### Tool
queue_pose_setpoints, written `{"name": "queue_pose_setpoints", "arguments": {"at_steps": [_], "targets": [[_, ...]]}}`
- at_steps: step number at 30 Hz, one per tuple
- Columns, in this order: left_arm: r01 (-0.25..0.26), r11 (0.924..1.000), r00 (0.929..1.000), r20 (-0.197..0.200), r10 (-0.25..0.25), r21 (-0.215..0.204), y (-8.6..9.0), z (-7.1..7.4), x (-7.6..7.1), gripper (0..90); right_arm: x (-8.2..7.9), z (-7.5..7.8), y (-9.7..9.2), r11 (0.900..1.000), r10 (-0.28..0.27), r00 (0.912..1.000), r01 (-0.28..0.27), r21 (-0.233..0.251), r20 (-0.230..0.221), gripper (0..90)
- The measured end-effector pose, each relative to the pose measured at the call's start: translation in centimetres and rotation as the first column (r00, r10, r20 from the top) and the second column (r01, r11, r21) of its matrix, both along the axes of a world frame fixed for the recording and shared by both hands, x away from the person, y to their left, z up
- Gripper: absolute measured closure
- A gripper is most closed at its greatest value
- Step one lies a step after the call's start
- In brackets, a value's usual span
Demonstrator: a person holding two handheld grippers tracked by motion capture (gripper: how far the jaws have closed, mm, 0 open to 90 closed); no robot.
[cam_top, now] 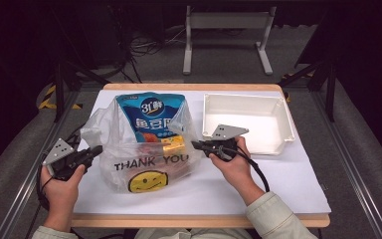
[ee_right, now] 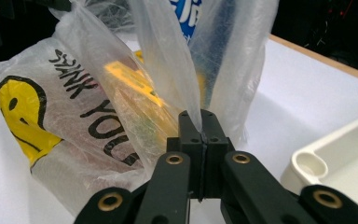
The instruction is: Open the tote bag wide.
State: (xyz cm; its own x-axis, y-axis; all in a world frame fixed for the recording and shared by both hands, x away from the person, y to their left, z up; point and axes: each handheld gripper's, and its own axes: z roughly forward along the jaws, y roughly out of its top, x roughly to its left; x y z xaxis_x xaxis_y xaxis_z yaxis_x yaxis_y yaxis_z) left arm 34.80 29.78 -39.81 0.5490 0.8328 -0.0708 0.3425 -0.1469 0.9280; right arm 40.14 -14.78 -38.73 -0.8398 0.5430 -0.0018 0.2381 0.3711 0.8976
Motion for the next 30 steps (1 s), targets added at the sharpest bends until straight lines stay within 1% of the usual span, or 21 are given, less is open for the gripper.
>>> {"name": "queue_pose_setpoints", "arguments": {"at_steps": [2, 6, 8, 9, 11, 12, 13, 14, 15, 16, 18, 19, 21, 22, 24, 25, 27, 30], "targets": [[0.001, 1.0000, 1.0000, 0.006, -0.001, 0.003, -0.1, 0.1, -0.1, 86.2, 0.0, -0.3, -0.1, 0.9999, -0.010, 0.9998, 0.010, -0.010, -0.016, 90.0], [-0.005, 1.0000, 1.0000, 0.004, 0.005, 0.001, 0.0, 0.1, 0.0, 86.9, 0.0, -0.6, -0.3, 0.9997, -0.011, 0.9996, 0.011, -0.023, -0.027, 90.0], [-0.006, 1.0000, 1.0000, 0.005, 0.006, -0.002, 0.0, 0.1, 0.1, 87.2, 0.0, -0.8, -0.5, 0.9998, -0.015, 0.9993, 0.014, -0.017, -0.034, 90.0], [-0.004, 1.0000, 1.0000, 0.003, 0.004, 0.003, 0.0, 0.1, 0.1, 88.1, -0.1, -0.9, -0.6, 0.9998, -0.018, 0.9991, 0.017, -0.014, -0.039, 90.0], [-0.010, 0.9995, 0.9999, -0.005, 0.010, 0.029, -0.3, 0.1, 0.3, 89.8, -0.1, -1.1, -0.9, 0.9997, -0.022, 0.9988, 0.022, -0.004, -0.043, 90.0], [-0.019, 0.9983, 0.9997, -0.012, 0.020, 0.054, -0.5, 0.1, 0.4, 90.0, -0.2, -1.2, -1.1, 0.9997, -0.023, 0.9985, 0.023, 0.007, -0.049, 90.0], [-0.019, 0.9983, 0.9997, -0.012, 0.020, 0.054, -0.5, 0.1, 0.4, 90.0, -0.3, -1.0, -1.1, 0.9996, -0.022, 0.9986, 0.023, 0.016, -0.048, 90.0], [-0.033, 0.9962, 0.9992, -0.022, 0.035, 0.081, -0.7, 0.0, 0.6, 90.0, -0.4, -0.8, -1.1, 0.9996, -0.019, 0.9993, 0.019, 0.021, -0.032, 90.0], [-0.042, 0.9942, 0.9985, -0.032, 0.046, 0.099, -0.7, -0.1, 0.7, 90.0, -0.5, -0.5, -1.0, 0.9995, -0.018, 0.9996, 0.018, 0.024, -0.022, 90.0], [-0.051, 0.9932, 0.9976, -0.040, 0.056, 0.104, -0.6, -0.3, 0.9, 90.0, -0.5, -0.5, -1.0, 0.9995, -0.018, 0.9996, 0.018, 0.024, -0.022, 90.0], [-0.070, 0.9937, 0.9947, -0.070, 0.076, 0.087, -0.1, -0.8, 1.2, 90.0, -0.7, 0.0, -0.7, 0.9992, -0.009, 0.9999, 0.009, 0.038, -0.005, 90.0], [-0.072, 0.9935, 0.9932, -0.084, 0.080, 0.087, 0.1, -0.9, 1.3, 90.0, -0.7, 0.1, -0.5, 0.9992, -0.004, 1.0000, 0.004, 0.041, -0.001, 90.0], [-0.086, 0.9933, 0.9907, -0.099, 0.093, 0.078, 0.4, -1.1, 1.4, 90.0, -0.7, 0.3, 0.0, 0.9991, 0.004, 1.0000, -0.005, 0.042, 0.005, 90.0], [-0.092, 0.9917, 0.9885, -0.112, 0.102, 0.090, 0.5, -1.3, 1.4, 90.0, -0.6, 0.4, 0.2, 0.9990, 0.008, 0.9999, -0.009, 0.043, 0.008, 90.0], [-0.094, 0.9905, 0.9864, -0.125, 0.106, 0.101, 0.7, -1.6, 1.5, 90.0, -0.6, 0.4, 0.6, 0.9989, 0.015, 0.9998, -0.015, 0.044, 0.012, 90.0], [-0.093, 0.9904, 0.9851, -0.135, 0.106, 0.102, 0.8, -1.8, 1.5, 90.0, -0.6, 0.4, 0.7, 0.9989, 0.019, 0.9997, -0.019, 0.044, 0.013, 90.0], [-0.083, 0.9925, 0.9851, -0.143, 0.095, 0.090, 0.9, -2.0, 1.4, 90.0, -0.6, 0.3, 0.8, 0.9991, 0.023, 0.9997, -0.023, 0.036, 0.007, 90.0], [-0.060, 0.9957, 0.9862, -0.150, 0.070, 0.070, 1.0, -1.9, 0.9, 90.0, -0.7, 0.1, 0.5, 0.9989, 0.025, 0.9996, -0.025, 0.040, -0.009, 90.0]]}}
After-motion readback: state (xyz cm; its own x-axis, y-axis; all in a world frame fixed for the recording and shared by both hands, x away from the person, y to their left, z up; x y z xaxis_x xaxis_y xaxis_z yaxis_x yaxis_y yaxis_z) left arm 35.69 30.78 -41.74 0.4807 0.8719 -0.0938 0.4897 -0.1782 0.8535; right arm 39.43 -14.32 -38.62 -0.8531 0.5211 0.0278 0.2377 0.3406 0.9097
